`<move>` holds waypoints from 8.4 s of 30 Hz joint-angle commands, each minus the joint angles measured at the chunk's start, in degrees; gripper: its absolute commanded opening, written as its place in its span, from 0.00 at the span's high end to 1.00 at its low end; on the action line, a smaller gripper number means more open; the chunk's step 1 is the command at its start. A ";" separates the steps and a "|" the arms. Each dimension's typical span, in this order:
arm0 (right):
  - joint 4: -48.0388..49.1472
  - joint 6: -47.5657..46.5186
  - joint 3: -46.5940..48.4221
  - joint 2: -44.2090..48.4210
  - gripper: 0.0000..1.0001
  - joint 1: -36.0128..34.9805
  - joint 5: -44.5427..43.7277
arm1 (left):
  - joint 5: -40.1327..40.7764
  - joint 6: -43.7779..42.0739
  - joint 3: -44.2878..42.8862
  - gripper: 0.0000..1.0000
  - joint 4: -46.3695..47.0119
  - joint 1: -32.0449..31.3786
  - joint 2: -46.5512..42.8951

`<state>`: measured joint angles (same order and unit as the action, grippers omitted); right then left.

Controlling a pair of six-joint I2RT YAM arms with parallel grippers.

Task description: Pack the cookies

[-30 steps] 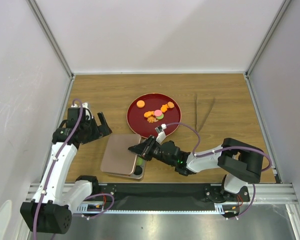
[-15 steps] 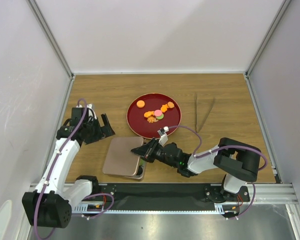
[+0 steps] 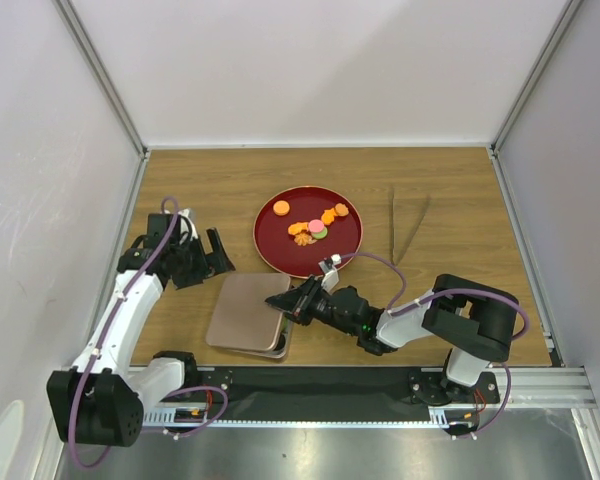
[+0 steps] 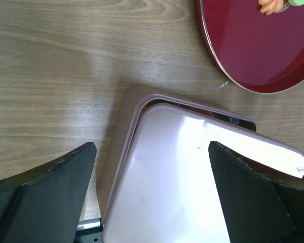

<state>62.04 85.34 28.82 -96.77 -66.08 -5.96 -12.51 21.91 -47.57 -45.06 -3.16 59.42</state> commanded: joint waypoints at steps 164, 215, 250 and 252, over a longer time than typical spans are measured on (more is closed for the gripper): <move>-54.40 -31.46 17.41 7.57 0.37 14.76 16.24 | -3.48 3.22 -5.60 0.02 -1.00 -5.28 18.19; -49.21 -33.48 10.73 3.08 0.52 17.04 22.04 | 1.35 9.90 -1.83 0.02 2.17 -8.53 21.44; -65.81 -49.48 11.08 11.69 0.39 4.40 19.32 | 6.62 26.52 11.45 0.02 9.73 -8.53 18.01; -68.62 -49.48 11.35 12.57 0.41 3.25 17.57 | 6.80 26.43 11.19 0.02 9.55 -8.53 18.01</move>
<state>4.45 39.59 40.05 -85.03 -60.07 12.03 -14.35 45.04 -39.20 -32.05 -11.14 73.76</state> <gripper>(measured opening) 0.604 0.987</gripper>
